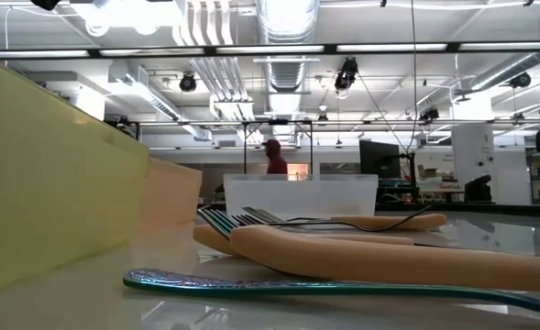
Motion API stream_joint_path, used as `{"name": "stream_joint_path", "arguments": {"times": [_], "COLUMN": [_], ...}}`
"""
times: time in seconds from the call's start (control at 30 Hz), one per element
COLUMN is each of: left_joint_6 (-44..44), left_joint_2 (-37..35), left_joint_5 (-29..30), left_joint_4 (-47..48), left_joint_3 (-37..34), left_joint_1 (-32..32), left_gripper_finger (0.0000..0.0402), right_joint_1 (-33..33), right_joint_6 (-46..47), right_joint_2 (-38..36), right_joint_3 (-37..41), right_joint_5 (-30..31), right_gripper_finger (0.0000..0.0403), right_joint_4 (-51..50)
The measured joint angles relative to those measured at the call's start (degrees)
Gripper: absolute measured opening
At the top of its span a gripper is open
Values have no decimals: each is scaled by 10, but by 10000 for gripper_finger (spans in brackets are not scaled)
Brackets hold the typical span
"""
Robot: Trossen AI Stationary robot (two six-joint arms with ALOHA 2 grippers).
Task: Sort silverware by color (type)
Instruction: Put the blue fork into the orange bin
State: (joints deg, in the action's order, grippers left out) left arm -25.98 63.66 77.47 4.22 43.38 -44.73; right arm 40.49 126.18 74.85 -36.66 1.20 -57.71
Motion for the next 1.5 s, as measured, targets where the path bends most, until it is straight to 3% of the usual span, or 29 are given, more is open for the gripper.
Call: {"name": "stream_joint_path", "arguments": {"times": [0.7,1.03,1.5], "left_joint_6": [0,0,0], "left_joint_2": [0,0,0], "left_joint_5": [0,0,0], "left_joint_4": [3,3,3], "left_joint_3": [0,0,0], "left_joint_1": [0,0,0], "left_gripper_finger": [153,153,153], "right_joint_1": [0,0,0], "right_joint_6": [-8,-32,-16], "right_joint_2": [-1,-2,2], "right_joint_3": [-15,-33,7], "right_joint_5": [6,36,34], "right_gripper_finger": [96,96,96], "right_joint_4": [-2,0,15]}}
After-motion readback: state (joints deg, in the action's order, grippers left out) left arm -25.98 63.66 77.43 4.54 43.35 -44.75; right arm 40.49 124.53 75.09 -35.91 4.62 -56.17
